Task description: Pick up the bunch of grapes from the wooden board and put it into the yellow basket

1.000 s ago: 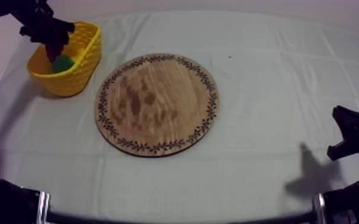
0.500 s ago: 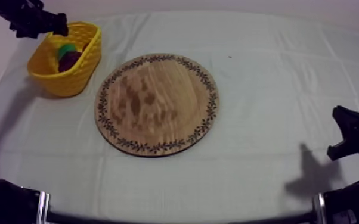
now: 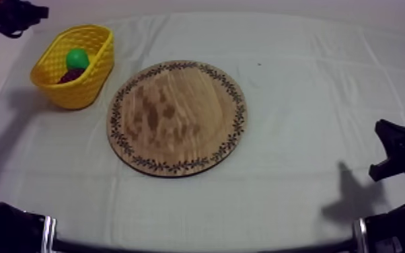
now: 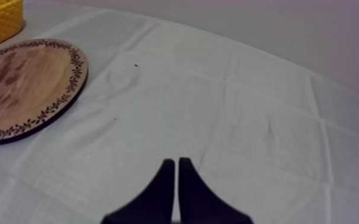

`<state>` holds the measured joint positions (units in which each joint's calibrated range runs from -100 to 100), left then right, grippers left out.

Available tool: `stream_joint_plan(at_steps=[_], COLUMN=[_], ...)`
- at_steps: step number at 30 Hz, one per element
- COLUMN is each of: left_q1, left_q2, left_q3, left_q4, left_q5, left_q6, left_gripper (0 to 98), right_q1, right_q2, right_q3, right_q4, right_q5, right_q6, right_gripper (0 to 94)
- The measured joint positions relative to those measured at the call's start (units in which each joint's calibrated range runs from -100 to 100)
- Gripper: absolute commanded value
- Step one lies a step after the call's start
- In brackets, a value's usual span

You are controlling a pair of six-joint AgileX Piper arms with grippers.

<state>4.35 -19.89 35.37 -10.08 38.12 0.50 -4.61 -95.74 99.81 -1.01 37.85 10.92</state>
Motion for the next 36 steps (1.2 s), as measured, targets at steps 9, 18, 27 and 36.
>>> stream_joint_plan(at_steps=[9,18,27,36], left_q1=[-0.7,-1.7,-2.9,-3.9], left_q2=[-19.4,-41.1,-63.5,-77.6], left_q3=[14.0,33.7,51.5,63.3], left_q4=[0.38,1.70,3.29,5.95], left_q5=[-3.4,-6.1,-6.2,-7.5], left_q6=[-0.8,-1.2,-2.1,-6.2], left_gripper=[0.1,0.0,0.0,0.0], right_q1=[0.0,0.0,0.0,0.0], right_q2=[0.0,0.0,0.0,0.0], right_q3=[0.0,0.0,0.0,0.0], right_q4=[0.0,0.0,0.0,0.0], right_q5=[0.0,0.0,0.0,0.0], right_q6=[0.0,0.0,0.0,0.0], right_gripper=[0.4,0.4,0.4,0.4])
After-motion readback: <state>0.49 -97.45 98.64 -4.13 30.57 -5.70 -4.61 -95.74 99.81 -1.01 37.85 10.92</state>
